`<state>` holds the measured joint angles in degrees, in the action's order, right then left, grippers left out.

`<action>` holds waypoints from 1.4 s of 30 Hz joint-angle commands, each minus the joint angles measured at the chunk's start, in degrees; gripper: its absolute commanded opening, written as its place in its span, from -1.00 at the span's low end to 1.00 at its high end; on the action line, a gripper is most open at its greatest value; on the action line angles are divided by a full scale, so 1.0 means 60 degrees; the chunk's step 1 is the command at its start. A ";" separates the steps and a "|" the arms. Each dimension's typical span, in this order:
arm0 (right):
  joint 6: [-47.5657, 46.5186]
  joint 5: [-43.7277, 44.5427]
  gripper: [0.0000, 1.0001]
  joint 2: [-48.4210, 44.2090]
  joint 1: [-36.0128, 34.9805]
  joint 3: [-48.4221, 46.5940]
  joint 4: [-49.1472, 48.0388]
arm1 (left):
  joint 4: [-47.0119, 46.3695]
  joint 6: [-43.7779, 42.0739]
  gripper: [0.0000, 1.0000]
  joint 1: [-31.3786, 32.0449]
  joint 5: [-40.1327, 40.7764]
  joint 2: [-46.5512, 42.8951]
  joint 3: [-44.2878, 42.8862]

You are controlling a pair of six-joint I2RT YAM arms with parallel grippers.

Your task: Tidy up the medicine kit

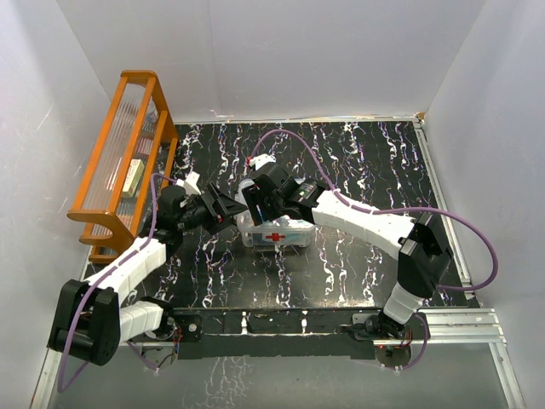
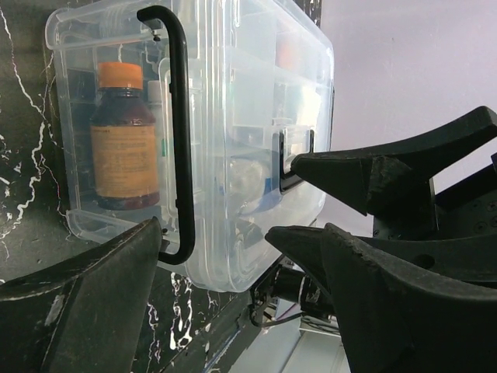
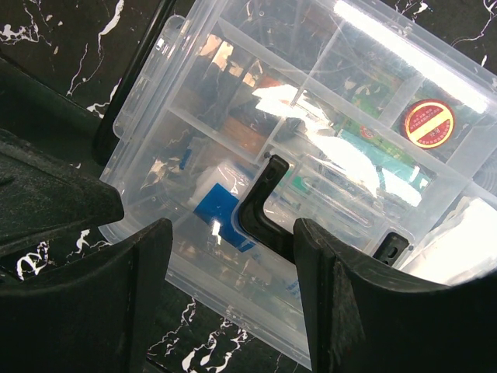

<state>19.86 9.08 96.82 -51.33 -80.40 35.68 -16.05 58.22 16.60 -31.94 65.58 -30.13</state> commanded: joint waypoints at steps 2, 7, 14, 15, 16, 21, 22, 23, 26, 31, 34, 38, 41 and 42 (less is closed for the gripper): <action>0.0440 -0.0547 0.23 0.1178 0.0075 0.0908 0.1119 | 0.0007 0.0053 0.58 0.0064 -0.0812 -0.0095 -0.0394; 0.0456 -0.0546 0.23 0.1195 0.0074 0.0928 0.1085 | 0.0107 0.0026 0.40 0.0061 -0.1200 0.0073 -0.0505; 0.0497 -0.0528 0.23 0.1231 0.0074 0.0888 0.1070 | 0.1993 -0.1594 0.16 0.0068 -0.1275 0.0308 -0.1429; 0.0499 -0.0532 0.23 0.1236 0.0081 0.0879 0.1070 | 0.2217 -0.1799 0.13 0.0069 -0.1254 0.0337 -0.1492; 0.0512 -0.0528 0.23 0.1250 0.0076 0.0867 0.1070 | 0.2399 -0.1951 0.11 0.0071 -0.1235 0.0366 -0.1572; 0.0540 -0.0532 0.22 0.1301 0.0078 0.0879 0.1055 | 0.3074 -0.2606 -0.05 0.0075 -0.1210 0.0519 -0.1769; 0.0543 -0.0530 0.22 0.1296 0.0082 0.0898 0.1062 | 0.3196 -0.2700 -0.06 0.0082 -0.1206 0.0511 -0.1798; 0.0543 -0.0534 0.22 0.1303 0.0082 0.0891 0.1056 | 0.3281 -0.2776 -0.06 0.0091 -0.1203 0.0512 -0.1824; 0.0543 -0.0575 0.20 0.1341 0.0074 0.0894 0.1055 | 0.3621 -0.3030 -0.03 0.0126 -0.1190 0.0508 -0.1914; 0.0554 -0.0512 0.16 0.1430 0.0073 0.0860 0.1112 | 0.3917 -0.3282 -0.01 0.0386 -0.1140 0.0479 -0.2038; 0.0615 -0.0351 0.16 0.1438 0.0082 0.0766 0.1184 | 0.3897 -0.3450 -0.05 0.0584 -0.0951 0.0230 -0.1955; 0.0645 -0.0325 0.16 0.1453 0.0076 0.0704 0.1183 | 0.3973 -0.3562 -0.17 0.0663 -0.0723 0.0061 -0.1860; 0.0667 -0.0321 0.16 0.1471 0.0073 0.0701 0.1172 | 0.4206 -0.3751 -0.24 0.0732 -0.0609 0.0140 -0.1957; 0.0676 -0.0323 0.16 0.1472 0.0074 0.0711 0.1159 | 0.4226 -0.3801 -0.26 0.0745 -0.0609 0.0143 -0.1965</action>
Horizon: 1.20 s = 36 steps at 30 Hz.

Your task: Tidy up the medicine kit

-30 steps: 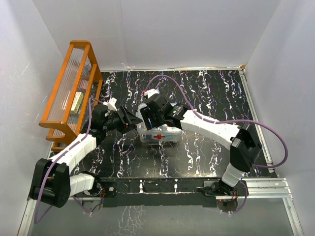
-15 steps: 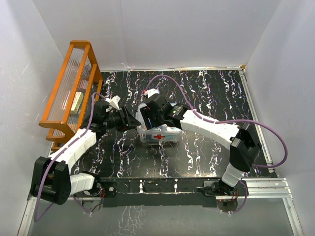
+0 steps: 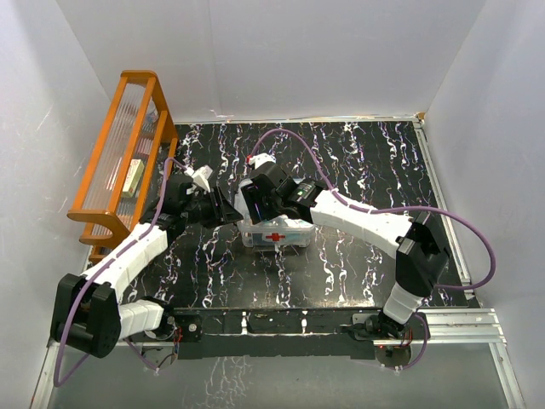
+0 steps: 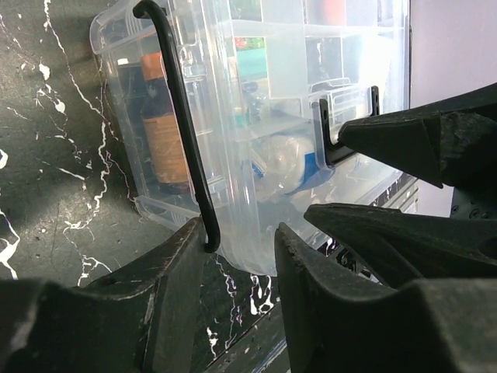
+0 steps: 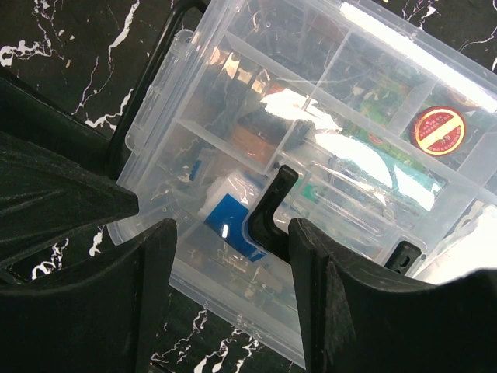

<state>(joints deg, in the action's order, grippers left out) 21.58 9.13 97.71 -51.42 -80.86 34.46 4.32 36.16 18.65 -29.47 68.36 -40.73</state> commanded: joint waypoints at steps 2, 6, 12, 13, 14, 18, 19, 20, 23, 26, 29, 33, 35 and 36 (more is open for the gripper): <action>0.0400 -0.0319 0.15 0.1321 0.0086 0.0777 0.1354 | 0.0899 -0.0253 -0.32 0.0407 -0.1014 -0.0284 -0.0258; 0.0416 -0.0319 0.15 0.1301 0.0091 0.0781 0.1333 | 0.0994 -0.0570 -0.42 0.0407 -0.1016 -0.0258 -0.0428; 0.0431 -0.0317 0.15 0.1279 0.0090 0.0787 0.1318 | 0.0827 -0.0429 -0.19 0.0407 -0.0856 -0.0042 -0.0636; 0.0431 -0.0318 0.15 0.1286 0.0089 0.0781 0.1318 | 0.0858 -0.0415 -0.16 0.0406 -0.0839 0.0009 -0.0684; 0.0431 -0.0318 0.15 0.1268 0.0086 0.0783 0.1318 | 0.0932 -0.0437 -0.13 0.0406 -0.0813 0.0054 -0.0739; 0.0522 -0.0227 0.15 0.1171 0.0090 0.0677 0.1318 | 0.1759 -0.0635 0.10 0.0407 -0.0149 0.0008 -0.1063; 0.0563 -0.0169 0.15 0.1091 0.0101 0.0616 0.1318 | 0.1984 -0.0700 0.17 0.0416 0.0092 -0.0055 -0.1164; 0.0618 -0.0127 0.16 0.0982 0.0116 0.0548 0.1294 | 0.2140 -0.0719 0.22 0.0404 0.0281 -0.0147 -0.1255; 0.0931 -0.0048 0.16 0.0512 0.0319 0.0205 0.1134 | 0.2428 -0.0727 0.38 0.0406 0.0730 -0.0382 -0.1542; 0.1183 0.0171 0.17 -0.0208 0.0561 -0.0081 0.0702 | 0.2551 -0.0709 0.44 0.0402 0.1131 -0.0489 -0.1840; 0.1398 0.0444 0.20 -0.0964 0.0790 -0.0082 0.0060 | 0.2683 -0.0670 0.45 0.0398 0.1750 -0.0494 -0.2037; 0.1843 0.1196 0.25 -0.2134 0.1400 0.0659 -0.0325 | 0.2655 -0.0604 0.48 0.0405 0.2277 -0.0580 -0.2088; 0.2015 0.1508 0.28 -0.2762 0.1771 0.1224 -0.0349 | 0.2636 -0.0625 0.56 0.0399 0.2421 -0.0714 -0.2103; 0.2105 0.1659 0.29 -0.3074 0.2002 0.1534 -0.0341 | 0.2622 -0.0655 0.59 0.0409 0.2460 -0.0778 -0.2111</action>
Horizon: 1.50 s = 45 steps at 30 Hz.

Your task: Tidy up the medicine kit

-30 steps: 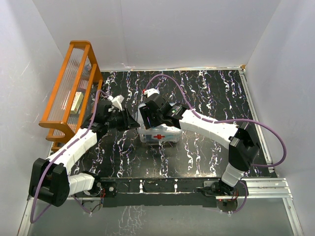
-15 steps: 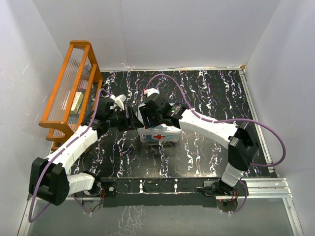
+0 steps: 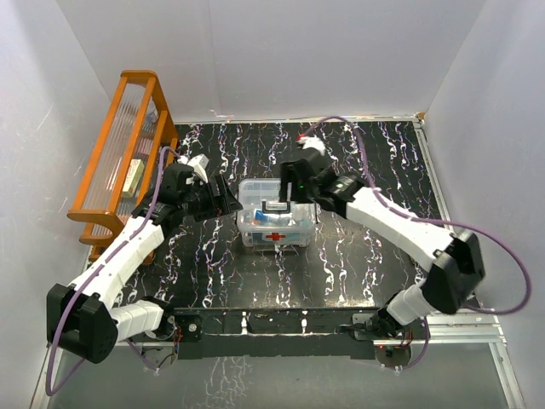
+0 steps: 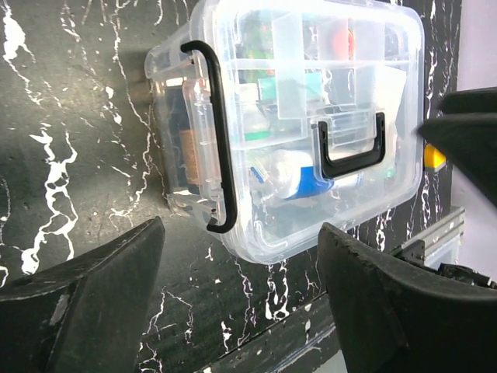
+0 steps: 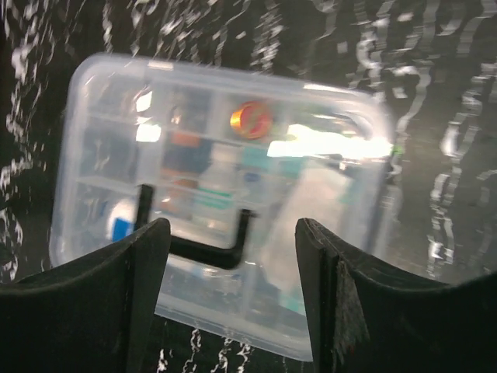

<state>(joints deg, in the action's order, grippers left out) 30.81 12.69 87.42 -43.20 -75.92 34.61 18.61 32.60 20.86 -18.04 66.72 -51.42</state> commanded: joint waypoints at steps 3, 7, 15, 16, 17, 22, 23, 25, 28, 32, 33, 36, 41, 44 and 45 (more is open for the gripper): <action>0.0608 0.1199 0.34 -0.2251 0.1283 0.1553 -0.0375 | 0.0209 -0.0142 0.77 0.0038 0.0596 -0.0590 -0.0307; 0.0309 0.0330 0.41 -0.2877 0.2170 0.2418 -0.0314 | -0.0040 -0.0127 0.97 0.0039 0.0357 -0.0412 -0.0234; 0.0063 -0.2892 0.28 -0.2603 0.2867 0.3121 -0.0562 | -0.0283 0.0132 0.97 0.0036 -0.0144 0.0908 -0.0591; 0.0076 -0.3039 0.23 -0.2571 0.2877 0.3164 -0.0646 | -0.0380 0.0133 0.95 0.0035 -0.0316 0.1052 -0.0630; 0.0105 -0.3097 0.20 -0.2531 0.2879 0.3211 -0.0675 | -0.0427 0.0199 0.92 0.0034 -0.0400 0.1207 -0.0674; 0.0000 -0.3364 0.05 -0.2235 0.2887 0.3313 -0.0869 | -0.0252 0.0278 0.65 0.0036 -0.0539 0.1885 -0.0937; -0.0003 -0.3456 -0.02 -0.2135 0.2894 0.3319 -0.0906 | -0.0211 0.0261 0.56 0.0035 -0.0567 0.2010 -0.0992; -0.0021 -0.3728 -0.13 -0.1930 0.2882 0.3322 -0.1028 | -0.0160 0.0295 0.38 0.0034 -0.0622 0.2300 -0.1086; -0.0078 -0.4192 -0.21 -0.1606 0.2893 0.3257 -0.1223 | -0.0103 0.0373 0.35 0.0038 -0.0542 0.2506 -0.1324; 0.0003 -0.4274 -0.23 -0.1578 0.2904 0.3060 -0.1419 | 0.0398 0.0120 0.49 0.0033 0.0238 0.2573 -0.1945; 0.0039 -0.4040 -0.23 -0.1652 0.2895 0.2976 -0.1390 | 0.0617 0.0040 0.54 0.0027 0.0495 0.2507 -0.2065; 0.0202 -0.3107 -0.09 -0.2081 0.2918 0.2675 -0.1078 | 0.1288 -0.0298 0.75 0.0031 0.1299 0.2050 -0.2367; 0.0383 -0.1043 0.21 -0.3457 0.2909 0.2431 -0.0108 | 0.2121 -0.0704 0.97 0.0036 0.2026 0.0138 -0.2631; 0.0410 0.0010 0.38 -0.4679 0.2936 0.2670 0.0355 | 0.2533 -0.0836 0.97 0.0010 0.2419 -0.1092 -0.2684; 0.0403 0.0337 0.41 -0.5247 0.2928 0.2766 0.0487 | 0.2598 -0.0933 0.97 0.0006 0.2467 -0.1436 -0.2650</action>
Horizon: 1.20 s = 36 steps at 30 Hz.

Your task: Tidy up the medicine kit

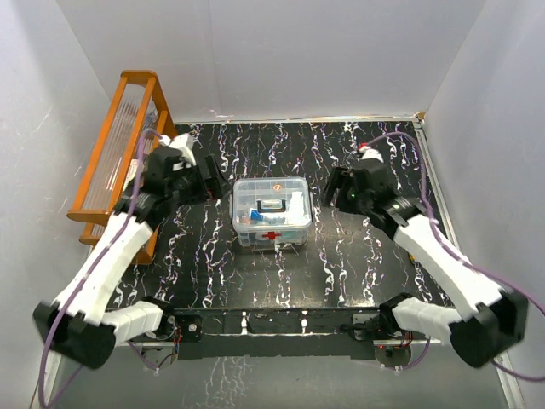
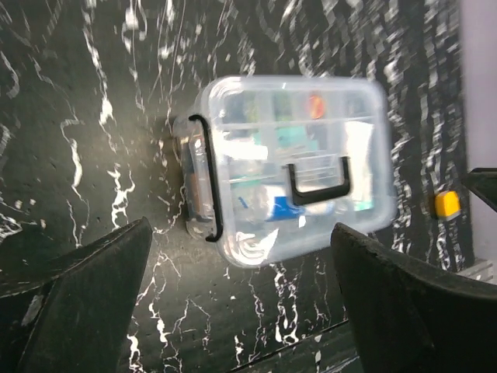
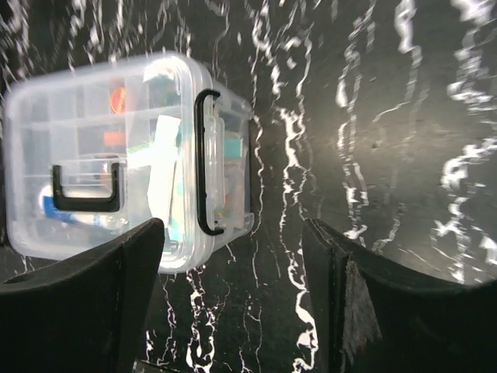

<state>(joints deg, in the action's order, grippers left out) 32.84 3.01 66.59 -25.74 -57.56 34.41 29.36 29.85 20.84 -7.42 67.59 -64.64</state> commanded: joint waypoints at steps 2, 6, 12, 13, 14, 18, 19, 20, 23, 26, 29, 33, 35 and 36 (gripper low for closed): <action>-0.0024 0.2462 0.45 -0.2644 0.0019 -0.0126 0.0717 | 0.0845 -0.0557 0.97 0.0013 0.0903 -0.2262 -0.0197; -0.0302 0.3072 0.50 -0.4248 0.0014 -0.0015 0.1036 | 0.0820 -0.0695 0.97 0.0012 0.1594 -0.3687 0.0265; -0.0600 0.3951 0.67 -0.5653 0.0018 -0.0790 0.2275 | 0.1101 -0.1235 0.97 0.0013 0.1863 -0.4956 -0.0078; -0.0645 0.4121 0.70 -0.5801 0.0022 -0.0926 0.2454 | 0.1165 -0.1301 0.97 0.0020 0.1892 -0.5108 -0.0157; -0.0739 0.4215 0.72 -0.5953 0.0024 -0.1043 0.2609 | 0.1201 -0.1408 0.97 0.0017 0.1919 -0.5224 -0.0235; -0.1063 0.4464 0.94 -0.6411 0.0020 -0.1450 0.2971 | 0.1447 -0.1711 0.97 0.0015 0.2100 -0.5505 -0.0595; -0.1141 0.4465 0.97 -0.6493 0.0024 -0.1558 0.3010 | 0.1518 -0.1721 0.97 0.0020 0.2138 -0.5521 -0.0669; -0.1216 0.4483 0.97 -0.6551 0.0016 -0.1663 0.3041 | 0.1621 -0.1711 0.97 0.0013 0.2175 -0.5523 -0.0728; -0.1271 0.4782 0.97 -0.6747 0.0023 -0.1888 0.3242 | 0.1867 -0.1631 0.97 0.0013 0.2245 -0.5523 -0.0782; -0.1320 0.4765 0.97 -0.7080 0.0013 -0.1913 0.3316 | 0.1912 -0.1520 0.97 0.0020 0.2227 -0.5679 -0.0681; -0.1234 0.4778 0.97 -0.7417 0.0025 -0.1854 0.3317 | 0.1906 -0.1477 0.97 0.0021 0.2246 -0.5840 -0.0620; -0.1143 0.4891 0.97 -0.7560 0.0003 -0.1832 0.3288 | 0.2020 -0.1485 0.97 0.0015 0.2233 -0.5931 -0.0591; -0.1124 0.4852 0.97 -0.7538 0.0003 -0.1872 0.3277 | 0.2030 -0.1527 0.97 0.0013 0.2259 -0.5994 -0.0567; -0.1119 0.4847 0.97 -0.7520 0.0005 -0.1889 0.3263 | 0.2014 -0.1542 0.97 0.0013 0.2287 -0.6047 -0.0557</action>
<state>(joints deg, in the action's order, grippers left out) 25.98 31.00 21.21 -25.74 -67.20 55.53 41.06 21.04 20.84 5.39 32.10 -67.88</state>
